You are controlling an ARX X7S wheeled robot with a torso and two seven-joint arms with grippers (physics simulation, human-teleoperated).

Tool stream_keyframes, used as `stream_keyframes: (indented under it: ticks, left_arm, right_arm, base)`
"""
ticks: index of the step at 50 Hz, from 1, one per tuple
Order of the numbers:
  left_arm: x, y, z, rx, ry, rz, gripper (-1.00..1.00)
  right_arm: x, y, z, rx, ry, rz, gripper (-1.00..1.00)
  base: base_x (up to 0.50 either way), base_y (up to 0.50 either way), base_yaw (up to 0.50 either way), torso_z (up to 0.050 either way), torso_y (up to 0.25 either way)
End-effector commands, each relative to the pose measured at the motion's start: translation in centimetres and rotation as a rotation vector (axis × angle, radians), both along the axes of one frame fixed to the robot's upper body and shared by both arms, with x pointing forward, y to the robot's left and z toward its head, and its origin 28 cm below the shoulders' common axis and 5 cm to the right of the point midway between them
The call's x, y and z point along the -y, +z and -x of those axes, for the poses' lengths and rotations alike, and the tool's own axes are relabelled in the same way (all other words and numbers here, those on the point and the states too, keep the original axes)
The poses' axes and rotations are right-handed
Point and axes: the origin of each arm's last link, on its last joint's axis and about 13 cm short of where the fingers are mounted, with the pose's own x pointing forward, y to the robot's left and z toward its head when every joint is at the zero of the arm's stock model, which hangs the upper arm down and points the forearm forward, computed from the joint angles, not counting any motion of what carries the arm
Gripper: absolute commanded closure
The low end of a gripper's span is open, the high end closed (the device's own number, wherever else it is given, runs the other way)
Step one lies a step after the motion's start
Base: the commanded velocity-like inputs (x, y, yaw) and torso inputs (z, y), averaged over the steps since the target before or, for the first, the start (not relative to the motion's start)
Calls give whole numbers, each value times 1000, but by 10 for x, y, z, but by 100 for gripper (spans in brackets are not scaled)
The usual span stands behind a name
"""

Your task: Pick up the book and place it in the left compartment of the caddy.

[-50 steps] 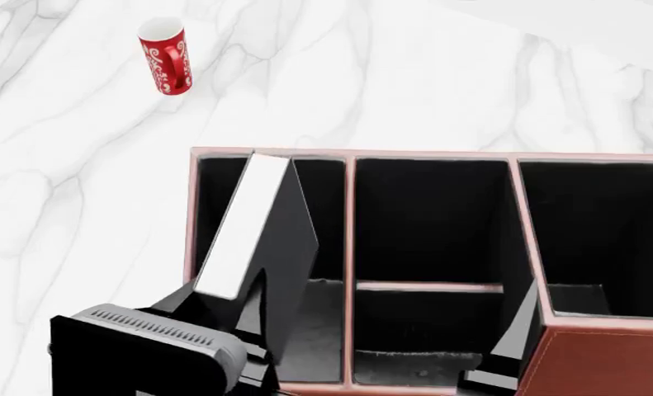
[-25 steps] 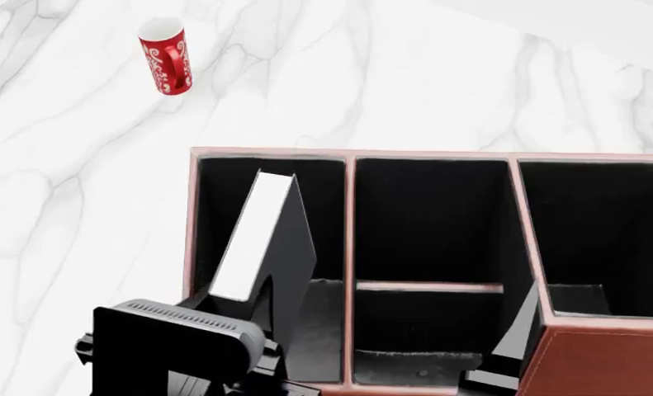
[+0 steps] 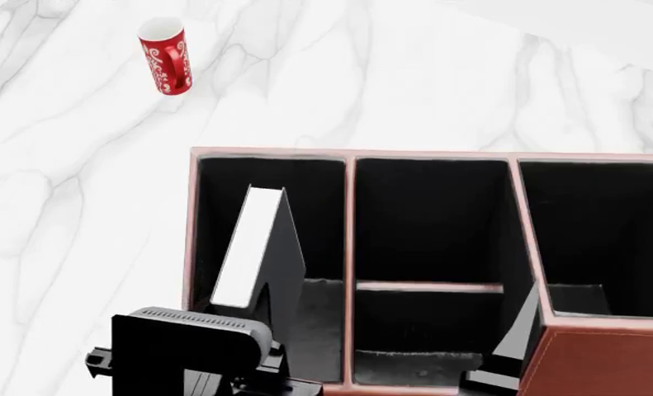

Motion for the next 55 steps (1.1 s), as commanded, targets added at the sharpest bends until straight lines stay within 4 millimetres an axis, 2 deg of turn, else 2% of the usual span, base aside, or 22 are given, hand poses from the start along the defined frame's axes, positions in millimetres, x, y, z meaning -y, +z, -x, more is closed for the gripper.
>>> stream_keyframes:
  ticks: [1,22,55]
  left_arm:
    - [5,1,-6,48,34,13,100]
    - [10,0,-17,78,82,4,100]
    - [19,-11,-18,80,125,-11,100]
  right_arm:
    - [0,0,0,0,0,-1,-100]
    - [0,0,0,1,-1,-5,-100]
    - [0,0,0,1,5,-5,-100]
  base:
    - [0,0,0,0,0]
    - [0,0,0,0,1]
    - [0,0,0,0,1]
